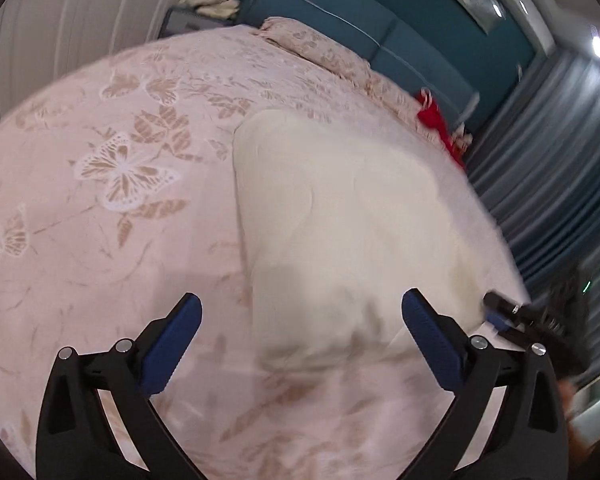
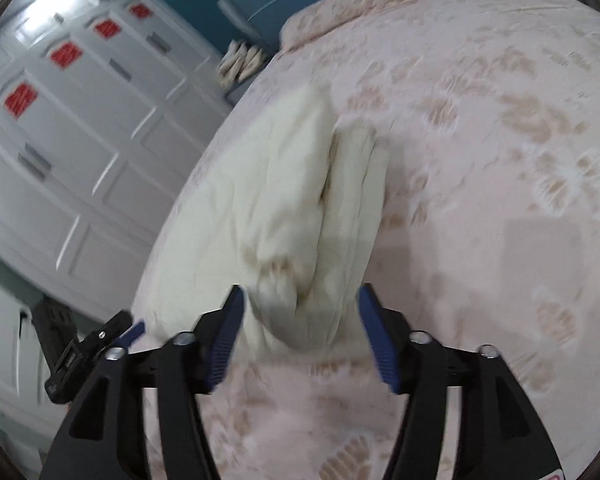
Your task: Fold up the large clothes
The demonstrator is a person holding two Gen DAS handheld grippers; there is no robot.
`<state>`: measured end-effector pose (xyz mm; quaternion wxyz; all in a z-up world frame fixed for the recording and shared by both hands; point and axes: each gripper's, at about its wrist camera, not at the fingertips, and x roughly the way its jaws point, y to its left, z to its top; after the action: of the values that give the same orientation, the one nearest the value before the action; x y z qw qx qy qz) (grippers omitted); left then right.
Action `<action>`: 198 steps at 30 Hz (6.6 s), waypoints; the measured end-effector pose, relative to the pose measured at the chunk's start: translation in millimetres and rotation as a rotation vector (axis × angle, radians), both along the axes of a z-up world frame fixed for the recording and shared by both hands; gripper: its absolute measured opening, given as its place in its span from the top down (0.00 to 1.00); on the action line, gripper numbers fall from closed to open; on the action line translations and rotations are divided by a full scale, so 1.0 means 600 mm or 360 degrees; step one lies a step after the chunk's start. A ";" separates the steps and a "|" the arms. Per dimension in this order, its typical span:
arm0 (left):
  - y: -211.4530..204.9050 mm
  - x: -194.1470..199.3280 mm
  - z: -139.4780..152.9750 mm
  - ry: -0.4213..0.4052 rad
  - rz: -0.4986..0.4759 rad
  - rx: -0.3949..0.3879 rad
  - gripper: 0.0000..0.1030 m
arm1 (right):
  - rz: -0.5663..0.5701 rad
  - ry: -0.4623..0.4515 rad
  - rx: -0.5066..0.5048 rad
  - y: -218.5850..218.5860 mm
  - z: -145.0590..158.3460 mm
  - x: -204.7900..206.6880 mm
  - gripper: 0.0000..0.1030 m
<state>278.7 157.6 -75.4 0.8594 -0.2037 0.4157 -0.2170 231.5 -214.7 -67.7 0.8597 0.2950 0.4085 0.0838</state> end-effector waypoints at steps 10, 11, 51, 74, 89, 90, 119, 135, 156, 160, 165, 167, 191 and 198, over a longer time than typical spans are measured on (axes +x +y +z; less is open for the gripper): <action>-0.066 0.177 -0.084 0.0508 -0.0009 -0.0292 0.07 | -0.0082 0.0385 0.0283 -0.010 -0.084 0.187 0.36; -0.080 0.177 -0.080 0.0463 -0.0031 -0.0232 0.07 | -0.0070 0.0387 0.0306 -0.009 -0.090 0.190 0.45; -0.270 0.040 0.010 0.0075 -0.0046 0.1031 0.22 | -0.0056 0.0325 -0.0671 0.055 -0.015 0.055 0.95; -0.286 0.037 -0.046 0.0045 0.0055 0.1122 0.20 | -0.0039 0.0380 -0.0749 0.074 -0.084 0.079 0.96; -0.198 -0.022 0.000 0.0029 -0.0086 0.0850 0.23 | -0.0053 0.0225 -0.0436 0.014 0.010 0.015 0.57; -0.183 -0.032 -0.008 0.0059 -0.0091 0.0862 0.23 | -0.0034 0.0221 -0.0385 0.010 0.011 0.005 0.53; -0.127 0.026 -0.112 0.0306 0.0162 0.0980 0.34 | 0.0033 0.0417 -0.0293 0.052 -0.060 -0.046 0.77; -0.177 0.026 -0.112 0.0262 0.0131 0.1024 0.37 | -0.0006 0.0492 -0.0447 0.038 -0.128 0.079 0.96; -0.199 0.063 0.006 0.0110 0.0175 0.0954 0.37 | -0.0004 0.0285 -0.0662 0.037 -0.006 0.103 0.95; -0.195 0.068 -0.027 0.0135 0.0188 0.0925 0.33 | -0.0008 0.0334 -0.0625 0.032 -0.055 0.099 0.95; -0.205 0.064 -0.033 0.0107 0.0189 0.0969 0.33 | -0.0029 0.0336 -0.0667 0.042 -0.080 0.101 0.94; -0.211 0.059 -0.030 0.0099 0.0198 0.0992 0.33 | -0.0030 0.0329 -0.0710 0.047 -0.083 0.102 0.94; -0.190 -0.229 0.105 -0.0082 0.0294 0.0943 0.14 | -0.0018 -0.0018 -0.0835 0.148 0.113 -0.199 0.36; -0.179 -0.302 0.101 -0.0053 0.0308 0.0940 0.13 | -0.0095 -0.0071 -0.0967 0.164 0.113 -0.270 0.17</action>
<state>97.5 50.0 -14.7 0.9049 0.0197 0.4252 -0.0072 69.5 -116.4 0.2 0.9194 0.0343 0.3871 -0.0613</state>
